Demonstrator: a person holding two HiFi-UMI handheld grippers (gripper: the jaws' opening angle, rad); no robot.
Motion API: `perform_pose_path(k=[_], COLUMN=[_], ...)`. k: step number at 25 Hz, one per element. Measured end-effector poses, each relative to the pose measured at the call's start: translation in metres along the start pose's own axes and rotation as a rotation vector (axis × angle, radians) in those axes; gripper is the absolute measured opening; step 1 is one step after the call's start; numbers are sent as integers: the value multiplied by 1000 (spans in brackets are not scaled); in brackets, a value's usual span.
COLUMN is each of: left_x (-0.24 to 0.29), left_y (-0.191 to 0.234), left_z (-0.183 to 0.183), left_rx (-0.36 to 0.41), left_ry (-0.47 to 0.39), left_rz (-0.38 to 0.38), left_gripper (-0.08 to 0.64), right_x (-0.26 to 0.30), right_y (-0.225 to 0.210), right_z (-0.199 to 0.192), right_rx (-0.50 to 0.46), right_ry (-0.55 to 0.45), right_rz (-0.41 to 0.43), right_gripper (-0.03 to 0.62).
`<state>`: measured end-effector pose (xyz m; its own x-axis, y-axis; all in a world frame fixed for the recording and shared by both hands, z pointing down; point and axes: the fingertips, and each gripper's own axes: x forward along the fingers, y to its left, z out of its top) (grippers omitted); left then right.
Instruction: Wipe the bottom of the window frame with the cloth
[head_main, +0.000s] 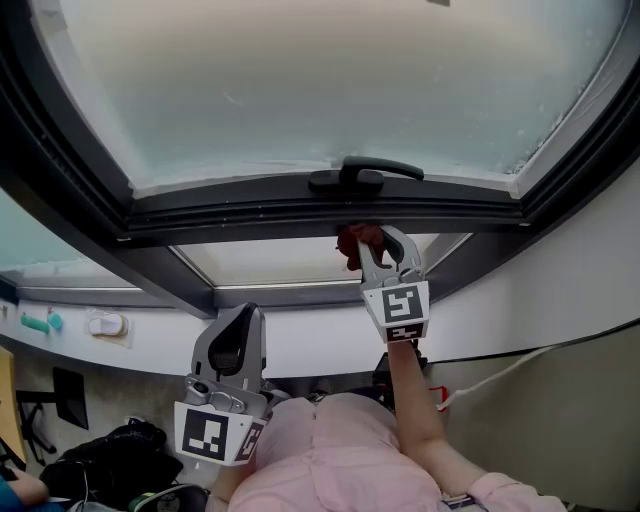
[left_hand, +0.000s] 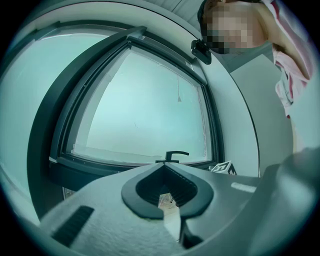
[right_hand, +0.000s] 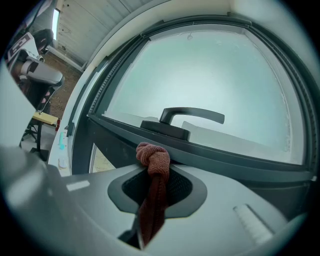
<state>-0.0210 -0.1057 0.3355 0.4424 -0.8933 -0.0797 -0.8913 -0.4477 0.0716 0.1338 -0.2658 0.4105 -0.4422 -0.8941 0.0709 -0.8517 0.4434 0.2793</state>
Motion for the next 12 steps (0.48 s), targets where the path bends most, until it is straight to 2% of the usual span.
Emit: perform_pose_path(k=[12], left_x=[5], left_y=[-15], left_z=[-3], left_rx=[1], left_ry=[-1], left_rz=[18], left_gripper=[-2], right_x=[-11], right_y=[-24], right_z=[-7], right_rx=[9], right_ry=[-3], right_rz=[-13], right_gripper=[66])
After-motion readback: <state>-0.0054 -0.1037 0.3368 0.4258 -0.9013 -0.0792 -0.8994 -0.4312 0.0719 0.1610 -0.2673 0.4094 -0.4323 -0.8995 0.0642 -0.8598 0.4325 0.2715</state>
